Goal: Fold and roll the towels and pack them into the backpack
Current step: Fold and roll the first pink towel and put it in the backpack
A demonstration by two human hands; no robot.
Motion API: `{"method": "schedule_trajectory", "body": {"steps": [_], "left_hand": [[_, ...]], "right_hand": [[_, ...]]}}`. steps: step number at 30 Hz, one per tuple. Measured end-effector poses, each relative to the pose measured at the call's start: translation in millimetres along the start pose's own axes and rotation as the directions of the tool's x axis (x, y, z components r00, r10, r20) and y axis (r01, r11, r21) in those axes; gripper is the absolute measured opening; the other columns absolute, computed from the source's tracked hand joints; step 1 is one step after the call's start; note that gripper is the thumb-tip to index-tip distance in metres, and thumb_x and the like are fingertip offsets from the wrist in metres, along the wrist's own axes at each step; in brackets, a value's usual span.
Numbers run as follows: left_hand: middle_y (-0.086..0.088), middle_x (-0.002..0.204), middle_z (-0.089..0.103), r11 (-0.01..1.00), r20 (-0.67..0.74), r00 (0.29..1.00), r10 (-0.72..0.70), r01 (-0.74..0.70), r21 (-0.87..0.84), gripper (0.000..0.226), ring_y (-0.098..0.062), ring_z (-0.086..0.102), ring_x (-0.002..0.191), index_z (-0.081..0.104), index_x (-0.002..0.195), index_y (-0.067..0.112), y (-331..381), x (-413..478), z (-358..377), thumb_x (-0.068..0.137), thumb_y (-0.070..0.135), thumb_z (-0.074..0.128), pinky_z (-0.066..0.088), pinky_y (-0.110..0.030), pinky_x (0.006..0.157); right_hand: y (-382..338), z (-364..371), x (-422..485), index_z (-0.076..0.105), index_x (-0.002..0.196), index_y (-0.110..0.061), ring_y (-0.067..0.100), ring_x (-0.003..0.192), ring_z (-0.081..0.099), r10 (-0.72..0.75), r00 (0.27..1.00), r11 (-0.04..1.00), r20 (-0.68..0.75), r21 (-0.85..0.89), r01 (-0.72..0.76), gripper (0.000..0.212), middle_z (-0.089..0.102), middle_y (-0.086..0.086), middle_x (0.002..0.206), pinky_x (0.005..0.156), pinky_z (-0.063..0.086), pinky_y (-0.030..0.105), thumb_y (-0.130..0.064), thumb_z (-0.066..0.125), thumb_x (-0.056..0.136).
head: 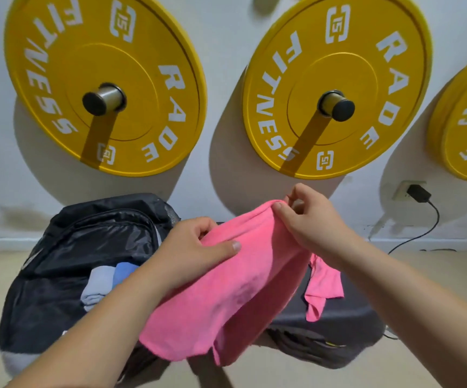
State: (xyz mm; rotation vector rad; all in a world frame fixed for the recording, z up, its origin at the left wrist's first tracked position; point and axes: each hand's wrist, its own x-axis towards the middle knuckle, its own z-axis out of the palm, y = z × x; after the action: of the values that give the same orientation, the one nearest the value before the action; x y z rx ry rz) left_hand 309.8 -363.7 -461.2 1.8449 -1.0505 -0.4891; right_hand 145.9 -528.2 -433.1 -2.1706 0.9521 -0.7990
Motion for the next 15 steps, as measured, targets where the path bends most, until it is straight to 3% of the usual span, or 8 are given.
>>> {"method": "schedule_trajectory", "body": {"steps": [4,9,11,15], "left_hand": [[0.01,0.058,0.057,0.994,0.157,0.983,-0.091,0.099,-0.043,0.03,-0.006,0.049,0.052,0.062,0.074,0.016,-5,-6,-14,0.074,0.027,0.091,0.036,-0.018,0.044],[-0.003,0.058,0.055,0.961,0.159,0.962,-0.223,0.245,-0.129,0.021,-0.02,0.047,0.048,0.061,0.074,0.017,-16,4,-17,0.089,0.027,0.072,0.036,-0.028,0.048],[-0.002,0.063,0.058,0.978,0.153,0.971,-0.184,0.196,-0.067,0.015,-0.021,0.052,0.055,0.064,0.078,0.016,-20,6,-20,0.089,0.025,0.069,0.041,-0.033,0.055],[0.01,0.076,0.073,0.998,0.144,0.989,0.021,-0.03,0.059,0.006,-0.004,0.061,0.068,0.072,0.084,0.021,-23,4,-11,0.09,0.021,0.072,0.048,-0.023,0.07]], "right_hand": [[24,13,-15,0.056,0.082,-0.017,0.013,0.059,0.051,0.104,0.993,0.995,-0.052,0.002,-0.104,0.022,0.058,-0.003,0.065,0.054,0.038,0.028,-0.032,0.068,0.093],[38,25,-22,0.054,0.08,-0.021,0.005,0.05,0.045,0.084,0.996,0.996,0.005,-0.033,-0.084,0.023,0.05,-0.007,0.057,0.053,0.032,0.025,-0.033,0.067,0.094],[42,28,-21,0.057,0.08,-0.021,0.005,0.048,0.043,0.066,0.997,0.997,0.036,0.027,-0.067,0.022,0.048,-0.008,0.055,0.051,0.032,0.022,-0.032,0.069,0.094],[46,37,-19,0.062,0.078,-0.018,0.006,0.049,0.039,0.048,0.996,0.984,0.074,0.168,-0.06,0.02,0.05,-0.009,0.054,0.049,0.033,0.019,-0.026,0.073,0.092]]}}
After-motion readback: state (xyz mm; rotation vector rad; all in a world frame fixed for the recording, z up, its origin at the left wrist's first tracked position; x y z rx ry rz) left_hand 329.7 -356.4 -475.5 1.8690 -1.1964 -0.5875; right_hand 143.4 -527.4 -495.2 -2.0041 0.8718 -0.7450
